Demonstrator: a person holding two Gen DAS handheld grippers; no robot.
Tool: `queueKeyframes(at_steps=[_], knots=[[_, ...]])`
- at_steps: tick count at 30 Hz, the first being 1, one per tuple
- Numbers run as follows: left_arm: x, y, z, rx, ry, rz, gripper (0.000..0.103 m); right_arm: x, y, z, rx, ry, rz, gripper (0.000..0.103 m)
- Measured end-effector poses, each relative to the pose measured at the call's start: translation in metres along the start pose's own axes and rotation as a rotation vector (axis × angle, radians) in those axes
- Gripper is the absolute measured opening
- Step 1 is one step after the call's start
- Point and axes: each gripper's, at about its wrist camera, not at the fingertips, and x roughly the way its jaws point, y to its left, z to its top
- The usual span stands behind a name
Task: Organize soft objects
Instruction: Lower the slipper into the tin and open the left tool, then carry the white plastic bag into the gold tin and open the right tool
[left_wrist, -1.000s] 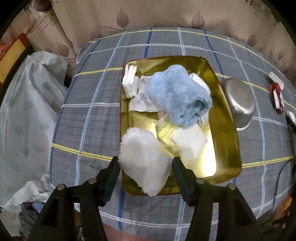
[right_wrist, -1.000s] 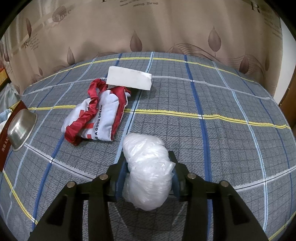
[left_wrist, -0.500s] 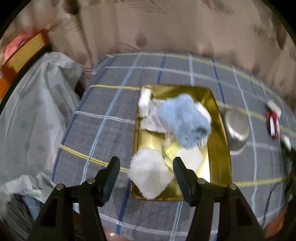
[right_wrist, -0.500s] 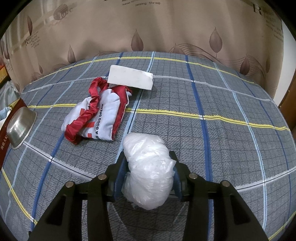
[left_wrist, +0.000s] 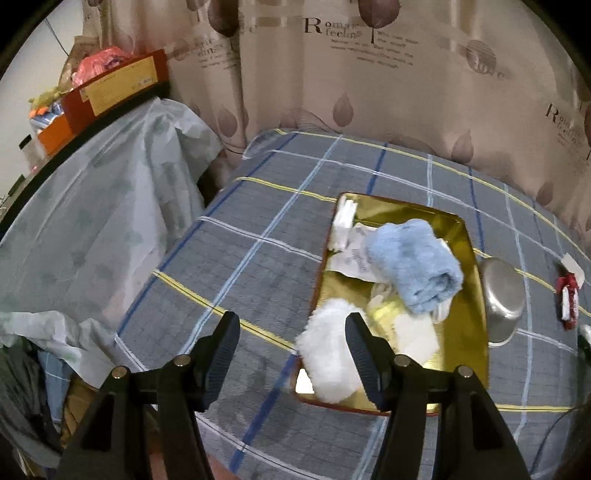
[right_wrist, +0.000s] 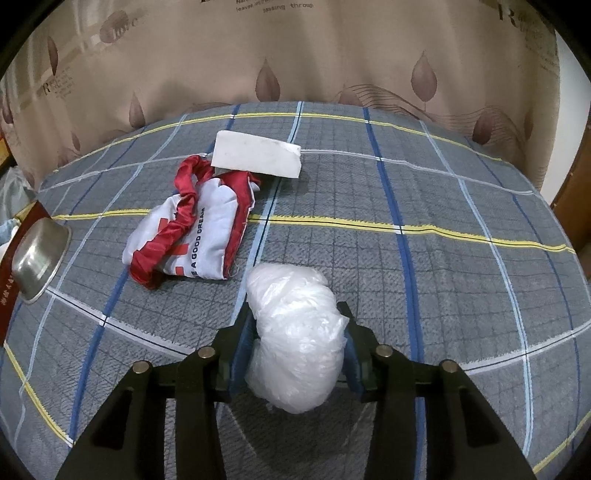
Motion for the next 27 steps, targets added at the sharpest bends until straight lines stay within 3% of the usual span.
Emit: queueKeyframes(at_steps=[9,16,27], knots=[[0.004,0.022,-0.011,-0.081,-0.012,0.012,0.061,-0.024,0.018,-0.011,-0.026,0.049,-0.034,0.034],[0.001,0.029,-0.011,-0.092,-0.026,0.033,0.061,-0.056,0.067,-0.023,-0.107,0.074,0.078,0.034],[0.006,0.038,-0.015,-0.099,0.001,0.086,0.061,-0.084,0.209,-0.021,-0.355,0.054,0.316,0.034]])
